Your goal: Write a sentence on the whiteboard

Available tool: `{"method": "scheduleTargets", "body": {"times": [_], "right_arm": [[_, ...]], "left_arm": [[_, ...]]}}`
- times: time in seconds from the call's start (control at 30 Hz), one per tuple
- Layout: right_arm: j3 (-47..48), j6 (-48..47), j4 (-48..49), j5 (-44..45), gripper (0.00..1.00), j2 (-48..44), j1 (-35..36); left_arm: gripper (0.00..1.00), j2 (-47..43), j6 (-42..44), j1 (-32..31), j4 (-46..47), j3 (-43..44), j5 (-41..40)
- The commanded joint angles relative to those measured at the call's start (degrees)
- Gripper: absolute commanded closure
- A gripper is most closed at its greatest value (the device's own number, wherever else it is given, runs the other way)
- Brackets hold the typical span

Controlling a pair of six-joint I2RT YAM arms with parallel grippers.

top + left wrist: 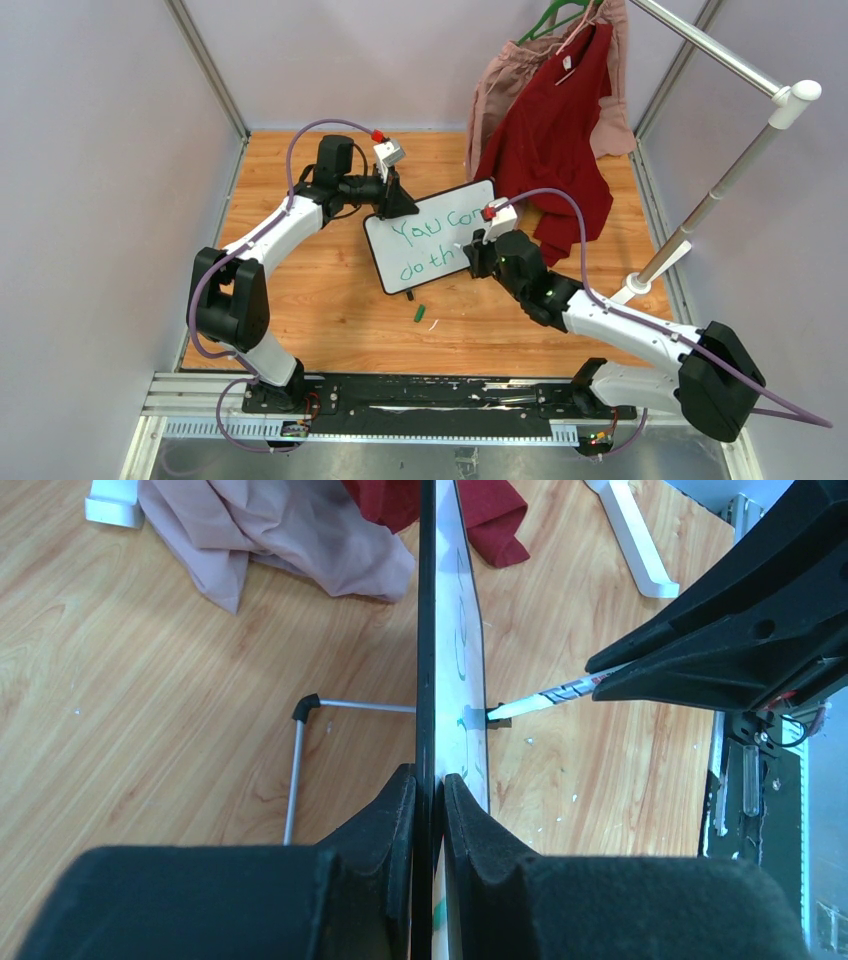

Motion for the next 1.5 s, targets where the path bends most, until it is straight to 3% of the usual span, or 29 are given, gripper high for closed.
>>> {"method": "scheduleTargets", "body": {"times": [0.0, 0.87, 1.47], "right_arm": [[1.76, -0.6, 1.49, 1.64, 1.0, 0.85, -1.03], [0.42, 0.8, 0.43, 1.85, 1.0, 2.93, -2.53], [-1.86, 1.63, -2.21, -1.04, 1.0, -3.41, -2.49]], "left_arm": [[1.0, -1.23, 2.27, -0.46, 0.65, -0.96, -1.28], [1.0, -1.59, 2.22, -0.72, 0.74, -1.13, -1.32], [1.0, -1.5, 2.38, -0.77, 0.48, -1.05, -1.99]]}}
